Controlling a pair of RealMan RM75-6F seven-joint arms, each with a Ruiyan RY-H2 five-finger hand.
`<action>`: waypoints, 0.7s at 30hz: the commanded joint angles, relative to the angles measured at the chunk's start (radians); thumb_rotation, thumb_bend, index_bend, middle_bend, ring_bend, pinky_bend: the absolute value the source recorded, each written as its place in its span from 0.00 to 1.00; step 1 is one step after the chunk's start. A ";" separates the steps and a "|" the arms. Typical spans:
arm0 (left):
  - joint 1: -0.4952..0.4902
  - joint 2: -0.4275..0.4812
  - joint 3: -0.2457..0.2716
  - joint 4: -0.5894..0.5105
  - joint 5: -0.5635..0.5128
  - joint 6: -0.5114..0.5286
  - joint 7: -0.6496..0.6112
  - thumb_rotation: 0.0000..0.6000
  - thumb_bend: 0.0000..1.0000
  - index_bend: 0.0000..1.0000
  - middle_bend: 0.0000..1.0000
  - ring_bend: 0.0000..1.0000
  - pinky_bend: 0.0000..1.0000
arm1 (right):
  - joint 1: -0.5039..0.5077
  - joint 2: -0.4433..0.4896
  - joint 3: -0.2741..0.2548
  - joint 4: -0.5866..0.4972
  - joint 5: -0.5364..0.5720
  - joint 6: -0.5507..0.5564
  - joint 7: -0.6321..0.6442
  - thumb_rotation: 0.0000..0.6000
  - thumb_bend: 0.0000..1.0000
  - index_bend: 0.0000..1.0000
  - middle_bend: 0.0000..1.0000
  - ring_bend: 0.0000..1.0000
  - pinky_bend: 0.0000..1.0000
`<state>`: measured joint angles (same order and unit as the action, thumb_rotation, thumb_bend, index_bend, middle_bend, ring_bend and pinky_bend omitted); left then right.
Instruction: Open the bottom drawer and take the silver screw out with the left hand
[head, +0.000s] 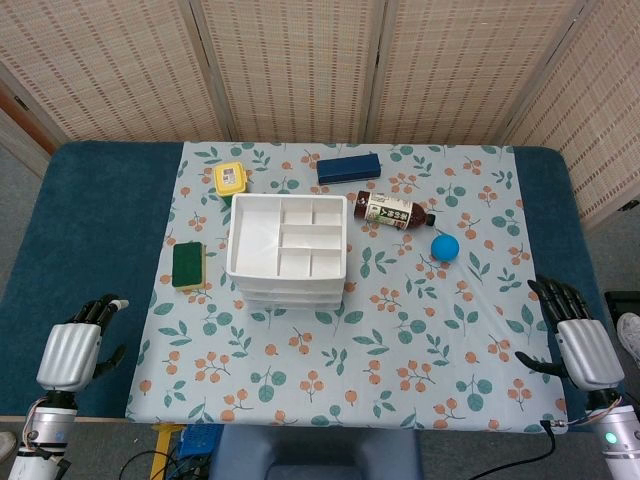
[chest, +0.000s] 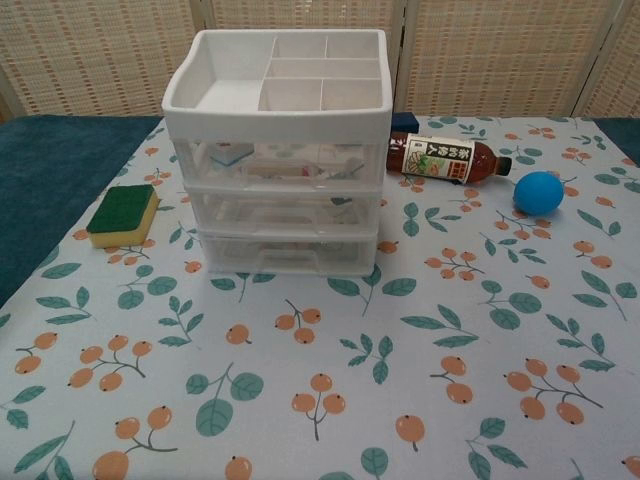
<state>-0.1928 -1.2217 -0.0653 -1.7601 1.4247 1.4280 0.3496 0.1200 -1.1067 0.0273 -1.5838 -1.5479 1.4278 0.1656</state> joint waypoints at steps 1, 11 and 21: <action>0.001 -0.003 0.000 0.003 0.002 0.004 0.002 1.00 0.27 0.26 0.22 0.24 0.53 | 0.001 0.001 0.000 0.000 -0.001 -0.001 0.001 1.00 0.13 0.00 0.00 0.00 0.00; -0.005 0.006 0.005 -0.016 0.002 -0.029 -0.095 1.00 0.26 0.29 0.24 0.25 0.53 | 0.003 0.009 0.003 0.001 -0.004 0.001 0.010 1.00 0.13 0.00 0.00 0.00 0.00; -0.025 -0.008 0.003 -0.007 0.052 -0.036 -0.164 1.00 0.27 0.33 0.35 0.36 0.61 | 0.004 0.024 0.023 -0.009 -0.009 0.029 -0.003 1.00 0.13 0.00 0.00 0.00 0.00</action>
<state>-0.2145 -1.2269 -0.0627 -1.7679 1.4733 1.3942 0.1899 0.1241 -1.0829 0.0496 -1.5923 -1.5562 1.4564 0.1627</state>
